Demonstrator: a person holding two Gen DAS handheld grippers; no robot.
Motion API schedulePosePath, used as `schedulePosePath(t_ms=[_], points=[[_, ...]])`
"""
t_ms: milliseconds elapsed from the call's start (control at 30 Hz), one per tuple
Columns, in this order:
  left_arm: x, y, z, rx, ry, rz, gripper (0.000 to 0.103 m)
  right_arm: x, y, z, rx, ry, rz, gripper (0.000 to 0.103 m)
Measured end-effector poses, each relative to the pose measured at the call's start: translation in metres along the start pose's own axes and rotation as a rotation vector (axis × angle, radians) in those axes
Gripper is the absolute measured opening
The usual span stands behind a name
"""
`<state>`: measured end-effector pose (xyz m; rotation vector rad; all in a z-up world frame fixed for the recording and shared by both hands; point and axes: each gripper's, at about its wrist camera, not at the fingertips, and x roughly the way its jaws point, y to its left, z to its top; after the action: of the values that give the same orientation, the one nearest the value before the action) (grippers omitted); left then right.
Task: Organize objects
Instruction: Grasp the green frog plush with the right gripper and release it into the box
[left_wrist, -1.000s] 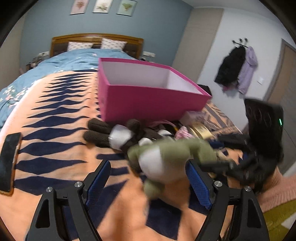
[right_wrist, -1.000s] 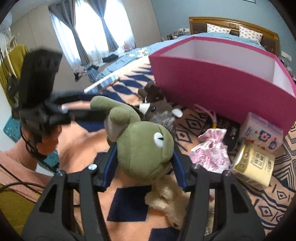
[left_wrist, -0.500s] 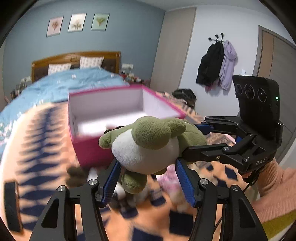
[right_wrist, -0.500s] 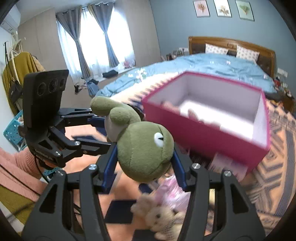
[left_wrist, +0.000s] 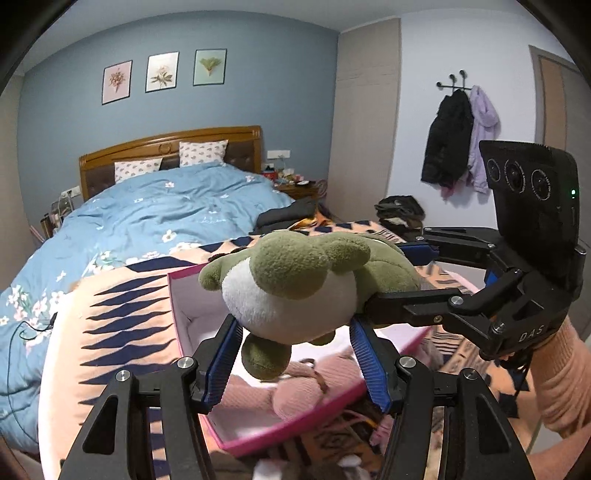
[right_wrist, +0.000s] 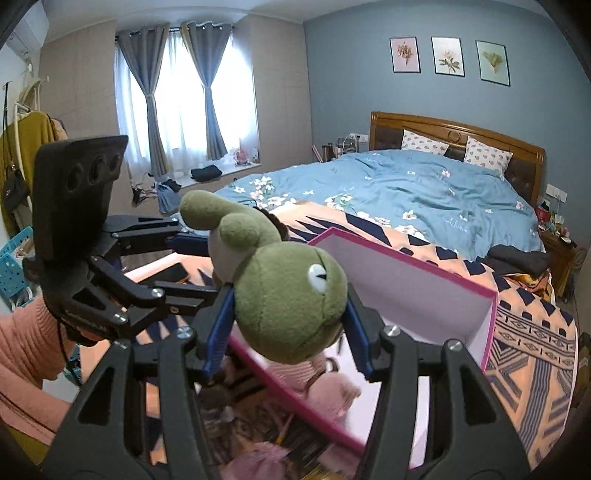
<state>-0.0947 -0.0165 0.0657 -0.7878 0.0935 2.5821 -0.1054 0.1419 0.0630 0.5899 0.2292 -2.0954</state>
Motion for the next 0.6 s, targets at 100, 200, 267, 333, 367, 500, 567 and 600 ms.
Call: schedulePosePath(t_ms=[100, 200, 267, 333, 367, 500, 567, 600], points=[[0.020, 0.011, 0.004, -0.023, 0.029, 0.007, 0.061, 0.018, -0.014, 0.005, 0.000, 0.027, -0.006, 0.058], [0.036, 0.023, 0.005, -0.040, 0.054, 0.017, 0.060, 0.035, -0.023, 0.005, 0.004, 0.056, -0.011, 0.058], [0.044, 0.027, 0.004, -0.048, 0.068, 0.025, 0.060, 0.045, -0.030, 0.007, 0.002, 0.078, -0.012, 0.058], [0.053, 0.030, 0.002, -0.057, 0.088, 0.031, 0.060, 0.054, -0.035, 0.006, 0.000, 0.100, -0.010, 0.058], [0.056, 0.032, 0.000, -0.062, 0.098, 0.033, 0.060, 0.059, -0.037, 0.006, 0.000, 0.114, -0.008, 0.058], [0.073, 0.039, -0.008, -0.078, 0.149, 0.042, 0.060, 0.079, -0.045, 0.001, 0.007, 0.170, 0.012, 0.058], [0.080, 0.041, -0.011, -0.081, 0.171, 0.046, 0.060, 0.089, -0.050, -0.001, 0.013, 0.205, 0.023, 0.058], [0.084, 0.043, -0.013, -0.083, 0.188, 0.048, 0.060, 0.094, -0.051, -0.003, 0.012, 0.223, 0.026, 0.059]])
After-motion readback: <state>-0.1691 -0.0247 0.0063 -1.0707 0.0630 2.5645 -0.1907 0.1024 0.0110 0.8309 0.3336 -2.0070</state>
